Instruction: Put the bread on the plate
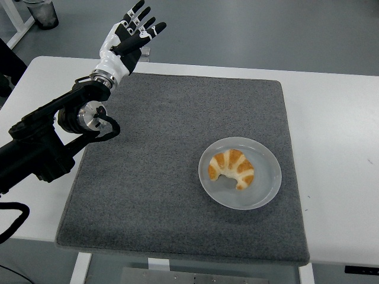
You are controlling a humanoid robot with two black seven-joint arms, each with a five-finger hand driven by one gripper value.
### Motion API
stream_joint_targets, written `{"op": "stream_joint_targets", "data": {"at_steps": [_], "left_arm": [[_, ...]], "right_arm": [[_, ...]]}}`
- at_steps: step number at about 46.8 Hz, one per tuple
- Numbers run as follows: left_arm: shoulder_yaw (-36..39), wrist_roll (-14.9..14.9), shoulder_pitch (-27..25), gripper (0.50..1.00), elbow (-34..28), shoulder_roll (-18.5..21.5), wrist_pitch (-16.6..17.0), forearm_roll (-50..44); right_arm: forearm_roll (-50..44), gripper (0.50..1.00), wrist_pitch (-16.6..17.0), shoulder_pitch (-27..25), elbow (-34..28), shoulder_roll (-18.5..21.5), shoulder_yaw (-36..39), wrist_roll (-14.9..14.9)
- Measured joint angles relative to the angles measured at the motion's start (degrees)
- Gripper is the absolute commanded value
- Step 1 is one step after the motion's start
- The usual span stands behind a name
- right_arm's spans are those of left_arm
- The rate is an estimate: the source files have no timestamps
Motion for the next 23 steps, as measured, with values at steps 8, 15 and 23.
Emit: {"op": "stream_joint_targets", "data": {"at_steps": [8,15,23], "left_arm": [[-3.02,0.04,2.54,1.000,-0.74,0.02,0.68,-2.00],[-3.66,0.44,2.99,1.000,-1.03,1.48,1.14,-5.88],[-3.88,0.58,3.45,1.000,-1.00,5.08,1.07,-9.94]], "right_arm": [[0.00,0.952,0.00,-0.05,0.00,0.00,0.00,0.00],[0.01,0.952,0.00,-0.12,0.00,0.00,0.00,-0.02],[0.03,0.952,0.00,-0.16,0.00,0.00,0.00,-0.03]]}}
